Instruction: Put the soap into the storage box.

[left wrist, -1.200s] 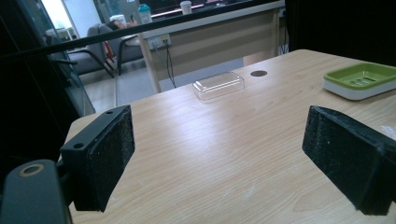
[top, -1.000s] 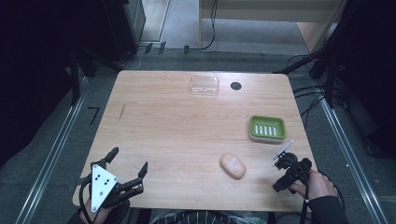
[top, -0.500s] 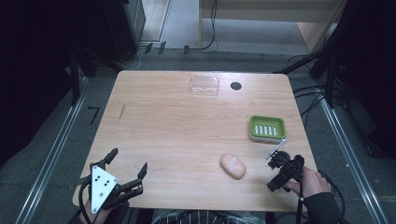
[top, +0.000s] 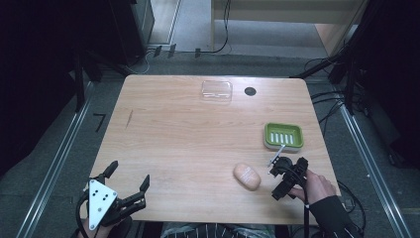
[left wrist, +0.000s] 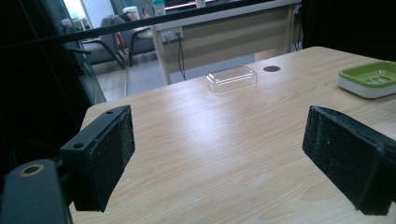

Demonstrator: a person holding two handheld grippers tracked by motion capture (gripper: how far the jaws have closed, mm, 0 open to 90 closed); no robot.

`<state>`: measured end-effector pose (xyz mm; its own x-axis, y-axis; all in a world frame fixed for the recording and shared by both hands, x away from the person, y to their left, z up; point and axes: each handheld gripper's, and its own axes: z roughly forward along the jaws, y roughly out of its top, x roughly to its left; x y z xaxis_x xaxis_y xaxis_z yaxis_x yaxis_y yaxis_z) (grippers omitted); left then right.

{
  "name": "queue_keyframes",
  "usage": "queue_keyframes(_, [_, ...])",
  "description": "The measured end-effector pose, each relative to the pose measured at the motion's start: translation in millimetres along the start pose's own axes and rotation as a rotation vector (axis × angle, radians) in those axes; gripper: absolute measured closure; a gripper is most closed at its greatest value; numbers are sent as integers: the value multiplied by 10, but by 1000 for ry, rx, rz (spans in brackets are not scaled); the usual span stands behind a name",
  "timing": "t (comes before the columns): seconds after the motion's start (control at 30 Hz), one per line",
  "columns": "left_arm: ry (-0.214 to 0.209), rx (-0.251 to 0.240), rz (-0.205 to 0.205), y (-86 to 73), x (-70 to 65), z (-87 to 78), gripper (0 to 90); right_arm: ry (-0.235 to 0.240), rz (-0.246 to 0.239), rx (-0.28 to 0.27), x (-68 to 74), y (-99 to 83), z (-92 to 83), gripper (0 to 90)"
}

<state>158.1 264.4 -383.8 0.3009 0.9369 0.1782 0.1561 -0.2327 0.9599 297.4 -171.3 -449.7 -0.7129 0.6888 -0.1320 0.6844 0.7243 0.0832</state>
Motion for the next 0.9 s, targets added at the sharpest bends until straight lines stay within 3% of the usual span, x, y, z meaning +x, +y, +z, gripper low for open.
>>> queue_keyframes(0.33, [6,8,8,-5,6,-11,96,7,-36,-43,94,199,-51,11])
queue_keyframes(0.5, [13,-3,-14,-13,29,-50,96,30,-42,-65,150,330,-80,11])
queue_keyframes(0.63, [10,3,5,-13,11,-47,96,50,-48,-66,184,413,-83,11])
queue_keyframes(0.9, [28,-9,-13,-22,30,-89,96,70,-55,-72,231,544,-95,9])
